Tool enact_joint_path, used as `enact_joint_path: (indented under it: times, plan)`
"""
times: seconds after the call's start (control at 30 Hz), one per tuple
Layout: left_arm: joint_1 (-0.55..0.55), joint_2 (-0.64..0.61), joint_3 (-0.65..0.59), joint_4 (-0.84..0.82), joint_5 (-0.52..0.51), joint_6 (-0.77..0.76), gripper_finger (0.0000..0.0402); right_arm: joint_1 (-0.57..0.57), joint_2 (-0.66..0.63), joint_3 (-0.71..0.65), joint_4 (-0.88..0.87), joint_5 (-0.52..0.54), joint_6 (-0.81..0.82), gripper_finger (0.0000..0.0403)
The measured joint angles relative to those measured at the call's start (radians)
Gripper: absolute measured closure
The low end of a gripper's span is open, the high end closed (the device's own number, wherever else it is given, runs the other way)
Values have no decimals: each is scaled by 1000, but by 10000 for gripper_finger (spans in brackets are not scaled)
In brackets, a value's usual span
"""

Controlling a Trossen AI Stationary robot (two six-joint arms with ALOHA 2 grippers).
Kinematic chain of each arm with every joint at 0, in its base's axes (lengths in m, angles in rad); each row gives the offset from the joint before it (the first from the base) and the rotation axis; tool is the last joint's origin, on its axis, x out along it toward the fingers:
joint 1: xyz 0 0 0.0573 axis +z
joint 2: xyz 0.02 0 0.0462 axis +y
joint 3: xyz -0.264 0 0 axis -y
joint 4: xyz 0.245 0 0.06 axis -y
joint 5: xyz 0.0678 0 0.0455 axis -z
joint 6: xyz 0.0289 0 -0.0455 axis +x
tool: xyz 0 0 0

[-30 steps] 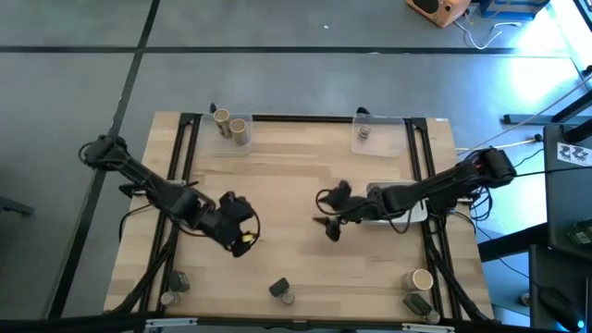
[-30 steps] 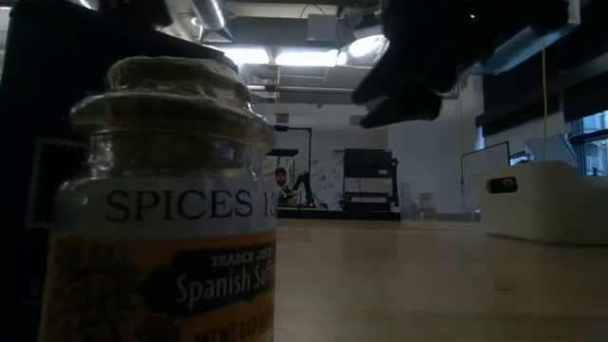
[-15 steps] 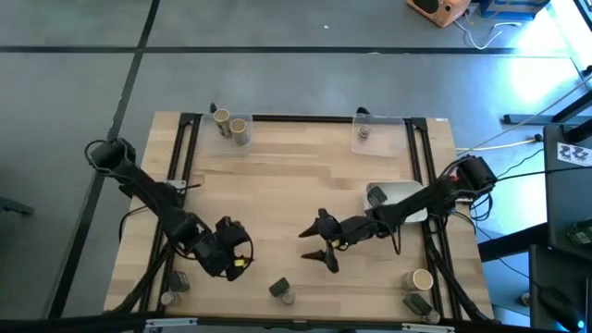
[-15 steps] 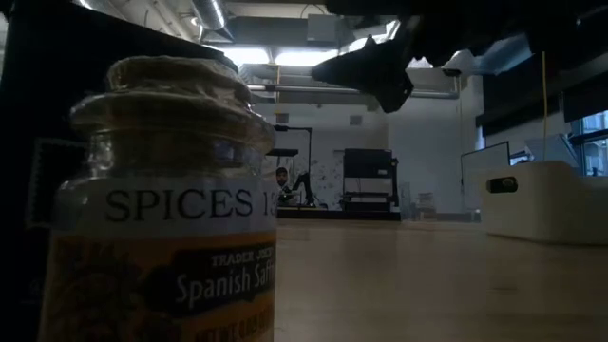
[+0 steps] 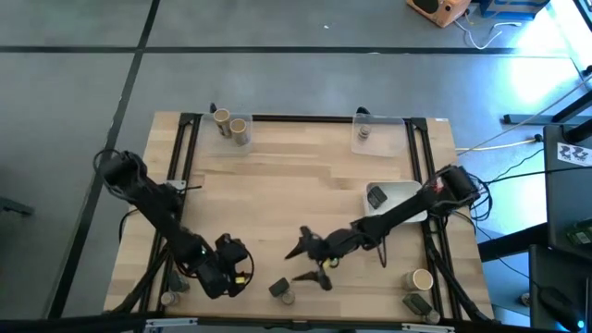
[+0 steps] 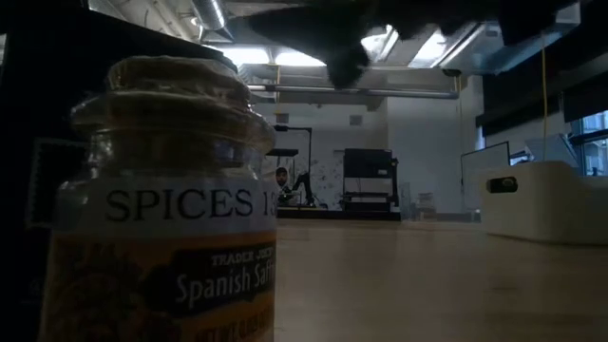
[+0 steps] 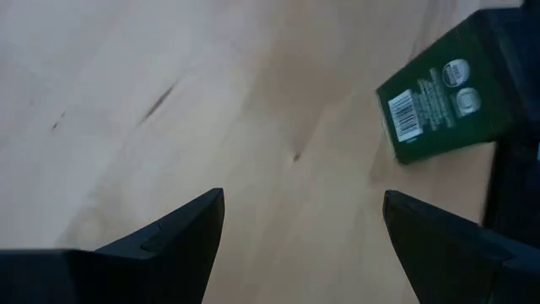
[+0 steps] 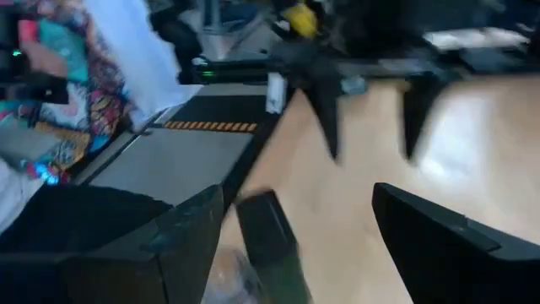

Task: Sort spices by type
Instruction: Put the middle black seasoning can into the white bin

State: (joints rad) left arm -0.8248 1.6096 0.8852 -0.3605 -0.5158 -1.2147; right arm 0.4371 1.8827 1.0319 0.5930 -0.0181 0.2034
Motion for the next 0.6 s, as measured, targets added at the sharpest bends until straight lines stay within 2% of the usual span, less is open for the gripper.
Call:
enact_joint_path:
  times: [0.27,0.6]
  plan:
    - [0,68,0,42,-1,-14,95,16,141,195,-154,-2,-99,100]
    - [-4,69,0,63,-8,-9,95,15,213,226,-193,-43,-104,100]
